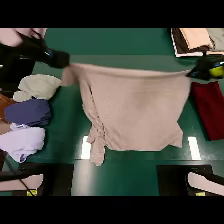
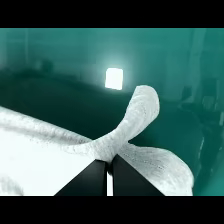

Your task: Fold the shirts.

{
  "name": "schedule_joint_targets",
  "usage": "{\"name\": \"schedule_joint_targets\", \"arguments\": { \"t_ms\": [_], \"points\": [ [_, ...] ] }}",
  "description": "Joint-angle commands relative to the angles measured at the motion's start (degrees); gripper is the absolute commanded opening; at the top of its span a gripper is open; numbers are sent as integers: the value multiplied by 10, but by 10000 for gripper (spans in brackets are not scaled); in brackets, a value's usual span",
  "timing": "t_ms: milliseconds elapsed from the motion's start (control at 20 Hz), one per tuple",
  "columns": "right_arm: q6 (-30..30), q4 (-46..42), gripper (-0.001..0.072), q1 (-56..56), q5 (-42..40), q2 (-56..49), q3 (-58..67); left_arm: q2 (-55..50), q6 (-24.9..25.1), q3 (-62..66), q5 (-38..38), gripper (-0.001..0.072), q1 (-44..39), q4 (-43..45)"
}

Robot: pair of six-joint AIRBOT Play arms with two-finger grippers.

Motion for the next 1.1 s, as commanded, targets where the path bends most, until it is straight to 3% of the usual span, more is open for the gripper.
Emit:
{"name": "schedule_joint_targets", "arguments": {
  "t_ms": [0, 150, 250, 300, 350, 400, 550, 650, 850, 1050],
  "points": [
    [-10, 6, 12, 40, -103, -98, -26, -106, 4, -27, 80, 22, 0, -9],
    [-10, 7, 12, 40, -111, -146, 30, -111, 4, -25, 163, 22, 0, -6],
    [-10, 7, 12, 40, -110, -164, 72, -111, 4, -7, 167, 24, 0, -6],
    [-10, 7, 18, 40, -103, -169, 89, -111, 4, 5, 157, 200, 0, -6],
    [-10, 6, 143, 40, -95, -173, 105, -111, 4, 19, 139, 526, 0, -6],
    [-10, 7, 393, 38, -91, -172, 116, -111, 4, 35, 112, 619, 0, -6],
    [-16, 6, 417, 22, -57, -150, 119, -95, -8, 77, 0, 611, 0, -7],
    [-32, 5, 415, 10, -54, -103, 71, -56, -16, 52, -26, 611, -7, -9],
    [-32, 6, 411, -14, -74, 17, -82, 63, -24, -119, -2, 610, -76, -9],
    [-32, 7, 411, -17, -110, 106, -188, 149, -80, -316, 46, 610, -220, 20]
  ]
}}
